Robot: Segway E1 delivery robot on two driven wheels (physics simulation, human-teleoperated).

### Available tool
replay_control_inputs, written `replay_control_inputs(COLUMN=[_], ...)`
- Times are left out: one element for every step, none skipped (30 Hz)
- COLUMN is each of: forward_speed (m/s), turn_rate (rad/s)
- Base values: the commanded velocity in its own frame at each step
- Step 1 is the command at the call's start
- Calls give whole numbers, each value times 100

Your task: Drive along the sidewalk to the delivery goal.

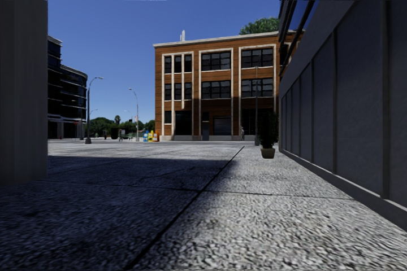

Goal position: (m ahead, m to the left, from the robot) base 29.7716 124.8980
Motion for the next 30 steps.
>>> replay_control_inputs(forward_speed=[144, 144, 144, 144, 144, 144, 144, 144, 145, 145, 147, 149, 153, 153, 155, 155, 155, 156, 156, 157, 157, 157, 157, 158, 158, 161, 163, 164, 164, 164], turn_rate=[48, 48, 48, 48, 48, 48, 48, 48, 48, 48, 48, 48, 48, 48, 48, 48, 48, 48, 48, 48, 48, 48, 48, 43, 43, 22, 3, 0, 0, 0])
